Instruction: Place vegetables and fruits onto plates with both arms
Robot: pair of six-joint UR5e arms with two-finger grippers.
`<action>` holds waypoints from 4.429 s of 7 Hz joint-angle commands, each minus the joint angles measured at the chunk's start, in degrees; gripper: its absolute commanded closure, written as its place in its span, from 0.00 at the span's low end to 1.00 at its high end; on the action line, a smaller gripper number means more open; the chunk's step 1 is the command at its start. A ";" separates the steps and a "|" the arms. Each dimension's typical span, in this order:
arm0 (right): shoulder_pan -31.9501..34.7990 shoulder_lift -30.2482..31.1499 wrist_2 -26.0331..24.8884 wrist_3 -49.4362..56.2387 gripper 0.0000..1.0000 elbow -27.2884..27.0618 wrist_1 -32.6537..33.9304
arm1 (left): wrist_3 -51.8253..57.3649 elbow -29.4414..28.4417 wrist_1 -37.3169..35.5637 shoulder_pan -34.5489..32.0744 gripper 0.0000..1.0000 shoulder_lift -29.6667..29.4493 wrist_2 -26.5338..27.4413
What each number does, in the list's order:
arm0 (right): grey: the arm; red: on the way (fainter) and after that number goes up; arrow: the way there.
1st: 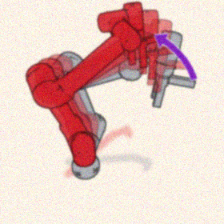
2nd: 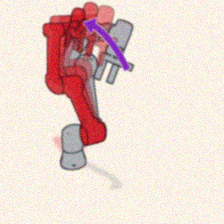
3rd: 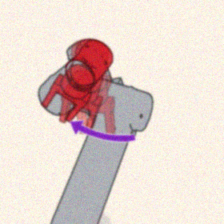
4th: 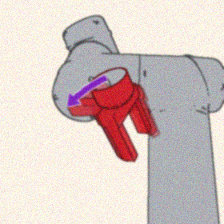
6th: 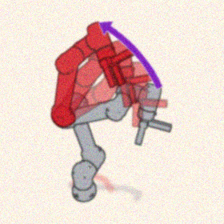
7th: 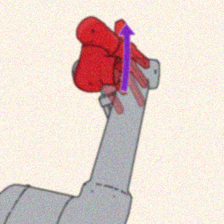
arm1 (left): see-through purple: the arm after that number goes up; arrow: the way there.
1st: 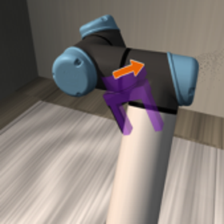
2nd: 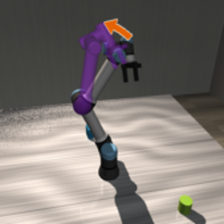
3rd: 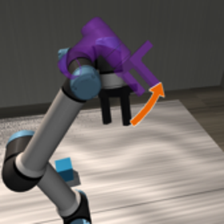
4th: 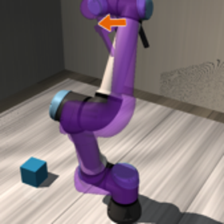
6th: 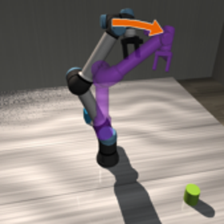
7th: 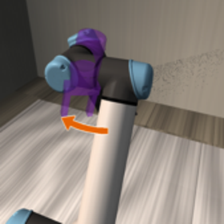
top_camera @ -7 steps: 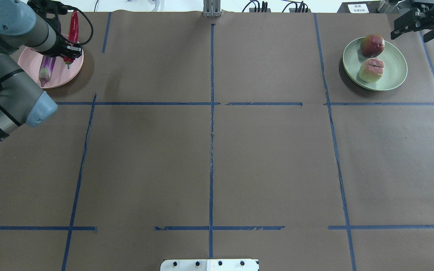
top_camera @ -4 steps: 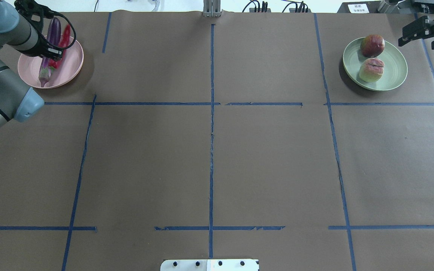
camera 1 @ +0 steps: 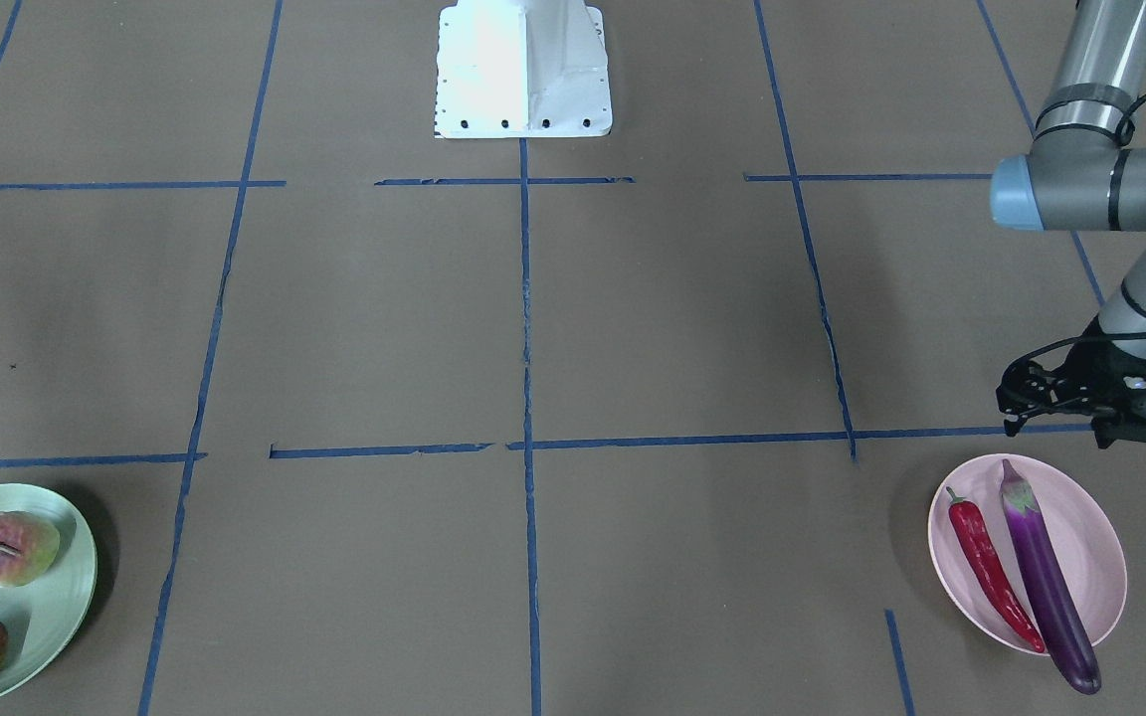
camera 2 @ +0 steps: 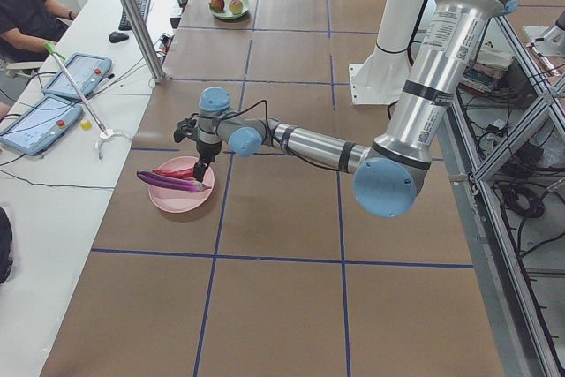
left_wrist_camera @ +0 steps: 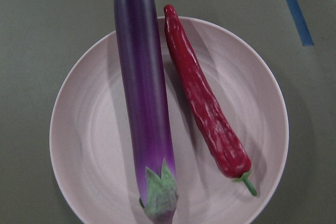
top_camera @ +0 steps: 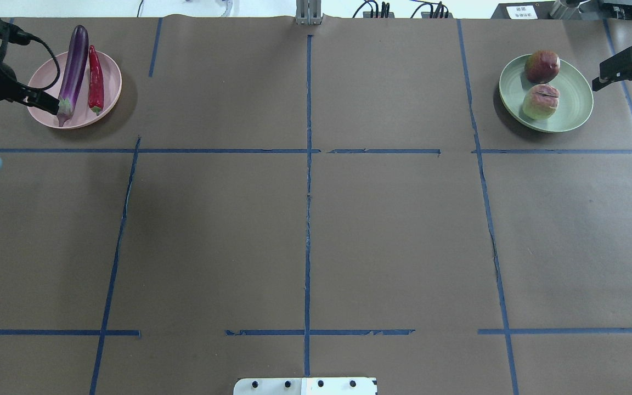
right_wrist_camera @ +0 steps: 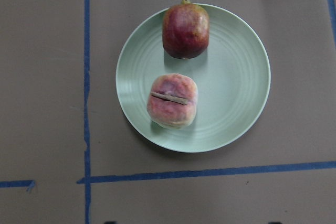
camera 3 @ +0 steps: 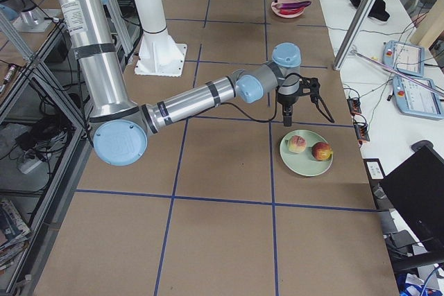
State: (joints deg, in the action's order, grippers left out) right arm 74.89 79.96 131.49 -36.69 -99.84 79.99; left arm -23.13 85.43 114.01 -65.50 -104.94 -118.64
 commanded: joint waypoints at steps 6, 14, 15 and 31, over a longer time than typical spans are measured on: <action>16.66 6.58 4.12 38.36 0.00 -4.39 24.82 | 42.43 3.96 -29.69 -25.00 0.00 5.19 -13.81; 9.40 14.79 2.71 38.10 0.00 -6.07 26.18 | 36.40 10.83 -38.62 -27.22 0.00 13.97 -17.06; 9.48 14.78 2.71 38.19 0.00 -6.16 26.18 | 36.49 11.16 -38.60 -27.40 0.00 13.98 -17.15; 9.31 14.52 4.91 39.68 0.00 -7.83 26.27 | 36.31 15.38 -36.93 -25.47 0.00 16.26 -17.24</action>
State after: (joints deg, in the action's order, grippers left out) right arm 84.27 94.65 136.49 2.97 -107.77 106.27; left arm 13.27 100.83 77.02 -91.35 -88.64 -135.79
